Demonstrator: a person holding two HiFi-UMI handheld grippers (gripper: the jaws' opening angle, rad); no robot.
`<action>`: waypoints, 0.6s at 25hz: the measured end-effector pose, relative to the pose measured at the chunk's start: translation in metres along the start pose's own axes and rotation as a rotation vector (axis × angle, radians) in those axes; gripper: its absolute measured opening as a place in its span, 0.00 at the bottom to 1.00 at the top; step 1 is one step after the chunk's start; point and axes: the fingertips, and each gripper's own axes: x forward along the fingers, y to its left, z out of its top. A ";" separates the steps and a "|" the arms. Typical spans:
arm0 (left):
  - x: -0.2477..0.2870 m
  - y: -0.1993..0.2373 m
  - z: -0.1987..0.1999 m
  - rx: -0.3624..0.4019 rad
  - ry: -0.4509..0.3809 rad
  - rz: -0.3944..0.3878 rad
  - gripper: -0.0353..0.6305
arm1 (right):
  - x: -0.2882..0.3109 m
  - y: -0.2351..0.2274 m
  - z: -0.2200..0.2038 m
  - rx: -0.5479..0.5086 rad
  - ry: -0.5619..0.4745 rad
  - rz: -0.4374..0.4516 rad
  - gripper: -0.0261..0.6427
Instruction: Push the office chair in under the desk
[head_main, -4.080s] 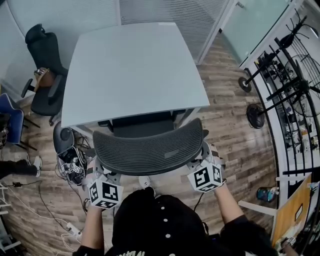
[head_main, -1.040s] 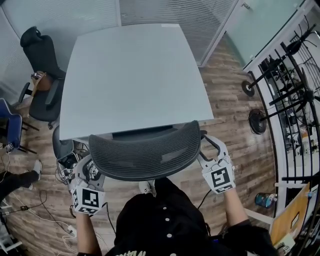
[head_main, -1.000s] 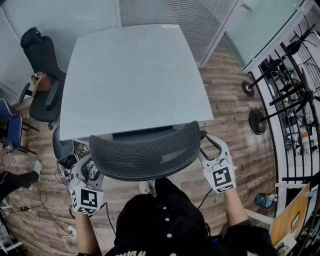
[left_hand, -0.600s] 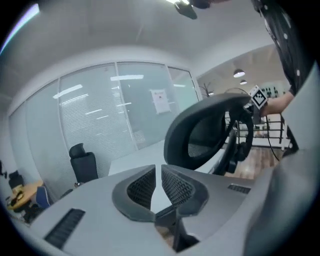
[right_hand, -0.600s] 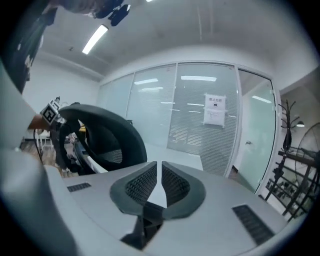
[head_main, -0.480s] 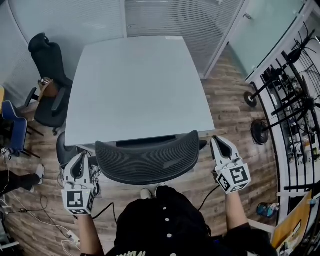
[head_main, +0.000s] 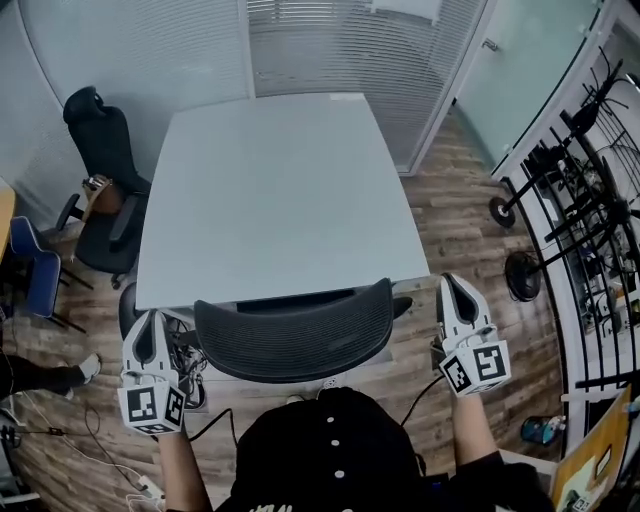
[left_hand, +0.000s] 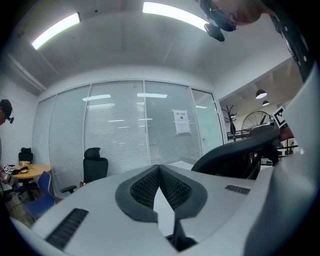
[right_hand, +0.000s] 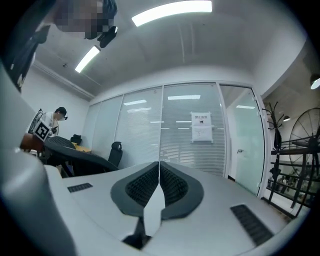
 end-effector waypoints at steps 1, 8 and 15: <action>0.001 0.000 0.002 0.013 -0.006 -0.001 0.08 | 0.000 -0.002 0.004 0.000 -0.016 -0.012 0.09; 0.005 -0.002 0.010 0.068 -0.028 -0.002 0.08 | -0.002 -0.010 0.018 0.022 -0.077 -0.061 0.08; 0.003 0.002 0.007 0.066 -0.025 0.012 0.08 | 0.003 -0.012 0.017 0.027 -0.068 -0.075 0.08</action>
